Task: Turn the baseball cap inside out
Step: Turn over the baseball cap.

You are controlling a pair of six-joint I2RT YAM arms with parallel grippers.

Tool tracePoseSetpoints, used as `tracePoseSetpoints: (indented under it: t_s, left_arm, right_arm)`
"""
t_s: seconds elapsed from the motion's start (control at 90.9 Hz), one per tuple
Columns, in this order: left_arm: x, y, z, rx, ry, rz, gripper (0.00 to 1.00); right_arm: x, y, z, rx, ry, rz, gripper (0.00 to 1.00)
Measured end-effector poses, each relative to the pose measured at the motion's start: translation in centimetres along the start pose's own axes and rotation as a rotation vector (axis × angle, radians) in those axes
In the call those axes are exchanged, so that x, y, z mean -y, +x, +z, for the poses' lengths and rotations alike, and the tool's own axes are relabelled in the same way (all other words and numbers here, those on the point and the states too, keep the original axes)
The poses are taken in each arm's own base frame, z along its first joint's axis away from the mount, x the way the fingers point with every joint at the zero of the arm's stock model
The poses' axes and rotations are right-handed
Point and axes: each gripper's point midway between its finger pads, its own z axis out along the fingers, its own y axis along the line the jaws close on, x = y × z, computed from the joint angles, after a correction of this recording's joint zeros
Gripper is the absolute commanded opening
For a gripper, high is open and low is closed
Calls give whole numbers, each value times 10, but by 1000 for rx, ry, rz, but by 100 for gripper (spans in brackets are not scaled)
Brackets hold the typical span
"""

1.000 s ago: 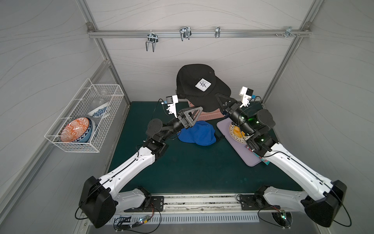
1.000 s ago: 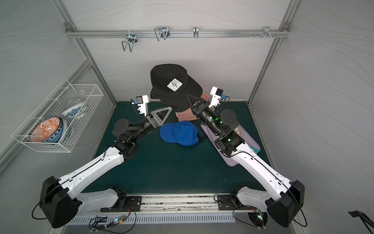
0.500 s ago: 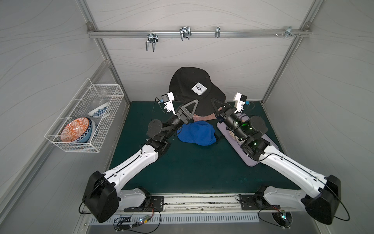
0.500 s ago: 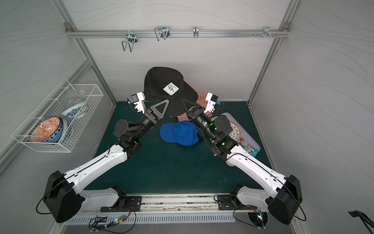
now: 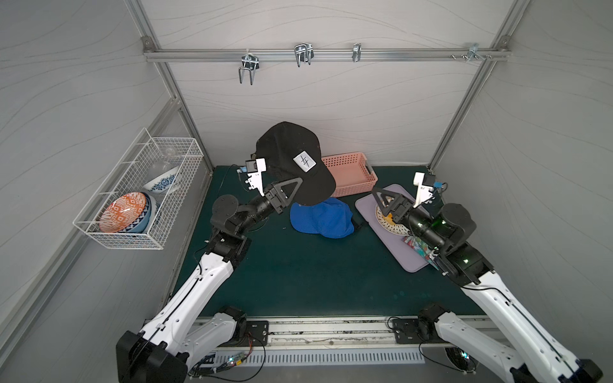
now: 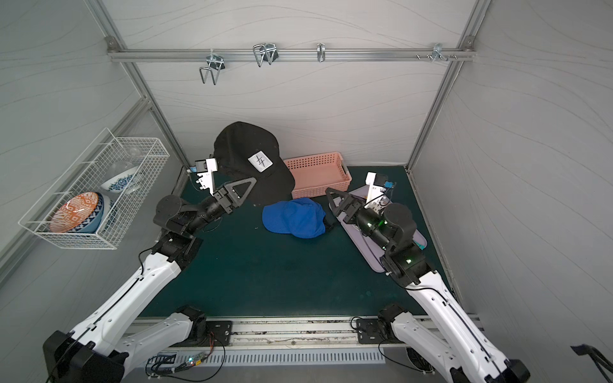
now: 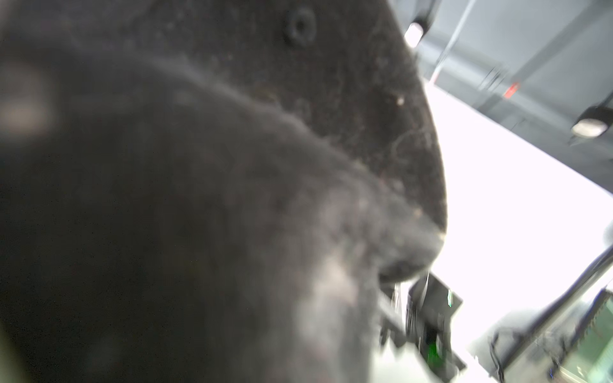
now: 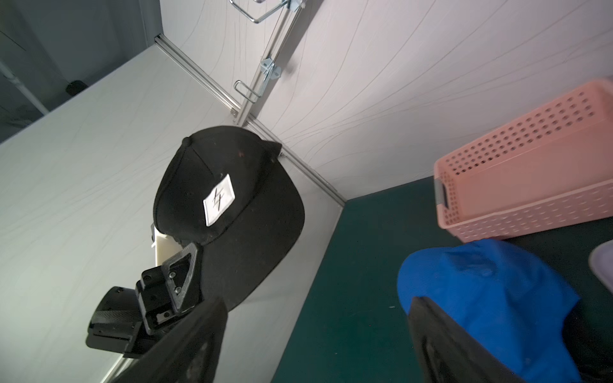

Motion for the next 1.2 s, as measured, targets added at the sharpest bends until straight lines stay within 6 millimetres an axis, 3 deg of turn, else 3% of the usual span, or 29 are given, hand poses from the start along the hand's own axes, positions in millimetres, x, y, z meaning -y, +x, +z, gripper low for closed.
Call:
tracePoseSetpoints:
  t_s: [0.077, 0.143, 0.308, 0.869, 1.056, 1.199]
  left_arm:
    - [-2, 29, -2, -166, 2, -21, 0]
    - [1, 50, -6, -289, 21, -44, 0]
    - [13, 79, -18, -452, 100, -105, 0]
    - [45, 99, -33, -638, 291, -221, 0]
    - [53, 102, -35, -675, 342, -245, 0]
    - [58, 102, -37, -697, 370, -258, 0]
  right_arm:
    - [0, -2, -3, -104, 3, -93, 88]
    - [-14, 1, 0, -209, -46, -168, 88]
    - [-38, 15, 7, -398, -197, -271, 87]
    - [-64, 48, 49, -616, -467, -296, 81]
    - [-85, 59, 49, -691, -601, -232, 67]
    - [-104, 68, 35, -763, -708, -162, 41]
